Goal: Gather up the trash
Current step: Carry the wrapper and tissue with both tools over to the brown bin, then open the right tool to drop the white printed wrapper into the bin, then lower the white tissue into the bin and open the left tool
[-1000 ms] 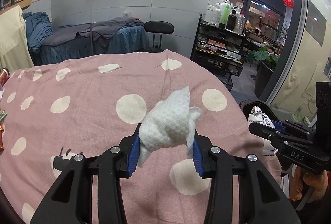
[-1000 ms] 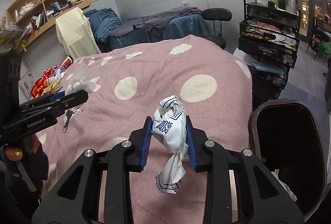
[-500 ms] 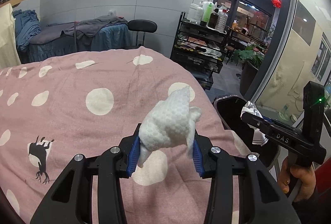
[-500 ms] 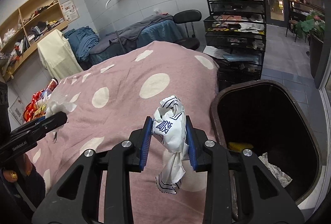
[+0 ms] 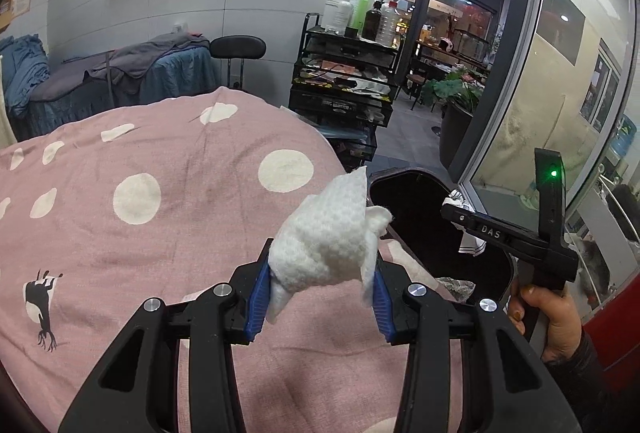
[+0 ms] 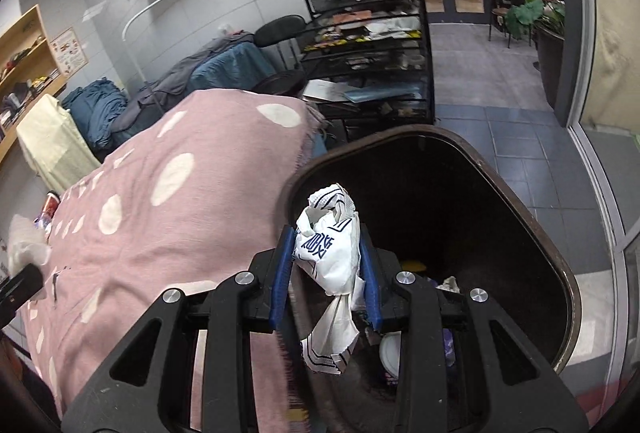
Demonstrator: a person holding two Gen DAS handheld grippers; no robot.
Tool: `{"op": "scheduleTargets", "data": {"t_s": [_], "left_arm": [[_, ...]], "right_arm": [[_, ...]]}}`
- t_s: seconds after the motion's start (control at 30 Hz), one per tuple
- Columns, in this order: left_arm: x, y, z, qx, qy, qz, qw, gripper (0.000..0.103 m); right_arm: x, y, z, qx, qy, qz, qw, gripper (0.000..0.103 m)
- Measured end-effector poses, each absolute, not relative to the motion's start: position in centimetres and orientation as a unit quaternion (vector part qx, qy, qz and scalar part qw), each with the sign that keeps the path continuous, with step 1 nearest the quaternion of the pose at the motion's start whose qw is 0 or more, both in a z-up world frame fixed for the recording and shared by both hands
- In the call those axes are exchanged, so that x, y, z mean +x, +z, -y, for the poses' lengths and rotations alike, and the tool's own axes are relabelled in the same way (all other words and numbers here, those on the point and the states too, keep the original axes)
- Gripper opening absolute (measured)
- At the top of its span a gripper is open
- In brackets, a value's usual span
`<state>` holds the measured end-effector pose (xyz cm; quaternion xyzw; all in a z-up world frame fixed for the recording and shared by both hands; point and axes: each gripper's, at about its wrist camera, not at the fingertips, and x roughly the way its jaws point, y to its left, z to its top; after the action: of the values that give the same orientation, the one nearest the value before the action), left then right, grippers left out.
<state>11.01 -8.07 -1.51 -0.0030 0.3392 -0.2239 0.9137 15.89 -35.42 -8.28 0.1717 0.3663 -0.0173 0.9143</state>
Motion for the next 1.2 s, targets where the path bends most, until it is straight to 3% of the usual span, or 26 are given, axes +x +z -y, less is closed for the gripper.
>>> {"op": "scheduleTargets", "data": {"t_s": [0.13,0.2,0.27,0.8,1.2], "left_arm": [[10.8,-1.6,9.3,0.005,-0.231,-0.34,0.911,0.043],[10.7,-1.7,9.8,0.009,-0.235,-0.341,0.91,0.043],[10.7,-1.8,10.4,0.011,-0.24,-0.344,0.908,0.043],[11.6,-2.3,16.2,0.03,-0.296,-0.369,0.881,0.043],[14.2,-3.6,22.2,0.071,-0.317,-0.394,0.86,0.043]], "right_arm": [[16.0,-9.8,37.0,0.196,-0.043,-0.371,0.907,0.04],[15.8,-10.2,37.5,0.209,-0.048,-0.367,0.905,0.064],[15.4,-10.5,37.7,0.217,-0.051,-0.364,0.904,0.075],[11.1,-8.9,39.5,0.22,-0.099,-0.32,0.916,0.091],[8.6,-7.7,44.4,0.247,-0.167,-0.29,0.909,0.092]]}}
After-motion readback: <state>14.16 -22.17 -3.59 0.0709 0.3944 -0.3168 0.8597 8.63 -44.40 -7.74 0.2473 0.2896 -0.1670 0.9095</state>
